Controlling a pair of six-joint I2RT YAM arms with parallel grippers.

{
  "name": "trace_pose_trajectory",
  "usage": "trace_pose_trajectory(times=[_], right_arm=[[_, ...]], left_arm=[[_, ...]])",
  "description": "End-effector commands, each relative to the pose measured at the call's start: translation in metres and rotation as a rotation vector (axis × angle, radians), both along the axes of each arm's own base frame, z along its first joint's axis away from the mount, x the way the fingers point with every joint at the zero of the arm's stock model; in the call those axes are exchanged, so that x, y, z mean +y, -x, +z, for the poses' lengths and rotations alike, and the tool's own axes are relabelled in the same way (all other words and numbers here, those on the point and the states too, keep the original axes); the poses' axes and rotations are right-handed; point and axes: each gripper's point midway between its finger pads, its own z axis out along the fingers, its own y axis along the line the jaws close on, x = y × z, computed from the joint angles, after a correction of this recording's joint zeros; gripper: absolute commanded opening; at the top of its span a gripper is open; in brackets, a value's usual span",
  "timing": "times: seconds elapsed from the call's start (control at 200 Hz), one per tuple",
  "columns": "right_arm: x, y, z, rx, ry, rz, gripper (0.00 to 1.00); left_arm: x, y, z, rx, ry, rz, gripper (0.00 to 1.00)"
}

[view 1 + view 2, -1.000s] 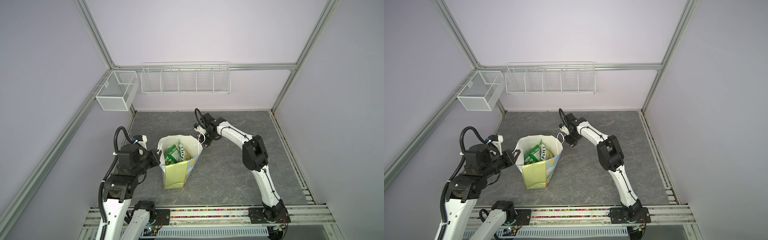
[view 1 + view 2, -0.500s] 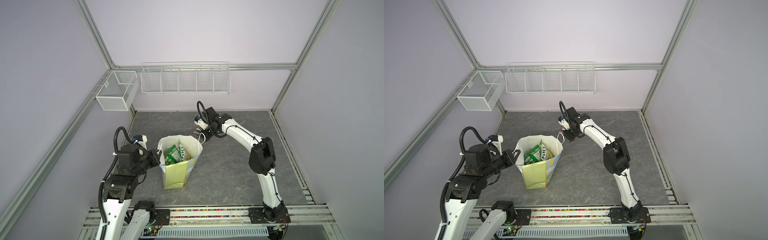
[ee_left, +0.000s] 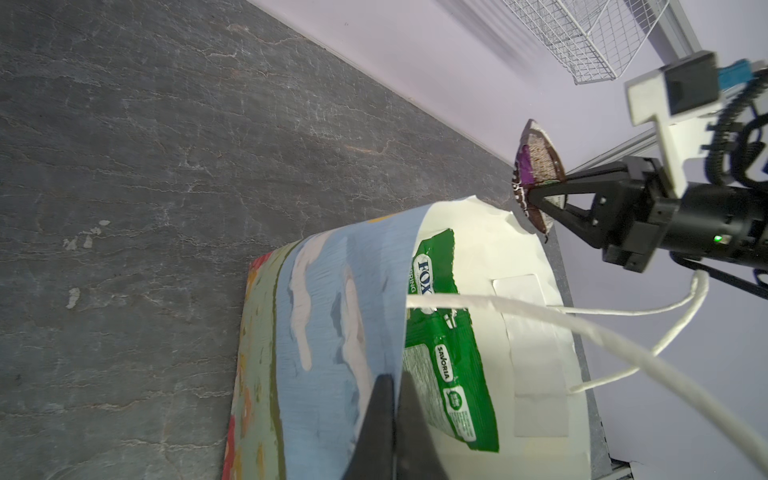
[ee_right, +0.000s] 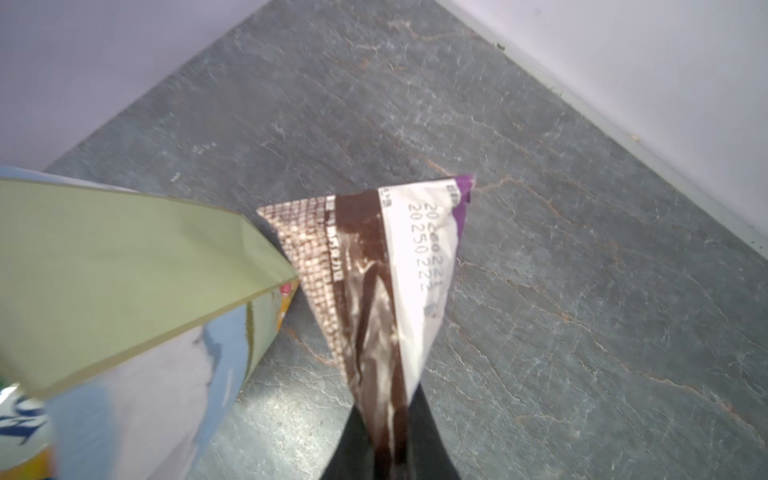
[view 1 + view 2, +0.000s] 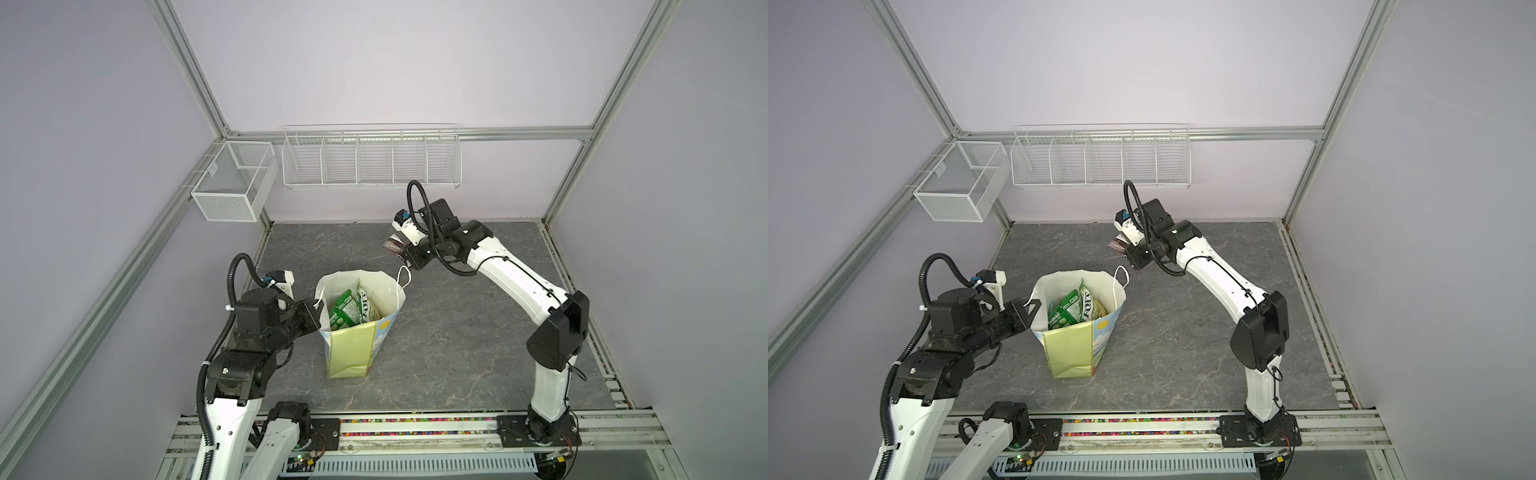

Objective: Place the snacks into the paper bag
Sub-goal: 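Lift the brown chocolate bar with the right gripper toward the bag opening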

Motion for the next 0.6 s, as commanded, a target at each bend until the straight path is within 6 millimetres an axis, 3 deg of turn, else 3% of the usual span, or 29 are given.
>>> trace_pose_trajectory(times=[0.0, 0.375, 0.595], right_arm=[[0.009, 0.017, 0.039, -0.066, -0.096, 0.040, 0.12], [0.020, 0.071, 0.126, -0.235, -0.294, 0.150, 0.12], [0.027, 0.110, 0.160, -0.285, -0.424, 0.249, 0.13]], left_arm=[[-0.003, -0.004, 0.029, -0.112, 0.035, -0.010, 0.00], [-0.004, -0.005, 0.029, -0.113, 0.044, -0.013, 0.00], [-0.005, -0.005, 0.030, -0.116, 0.051, -0.014, 0.00]])
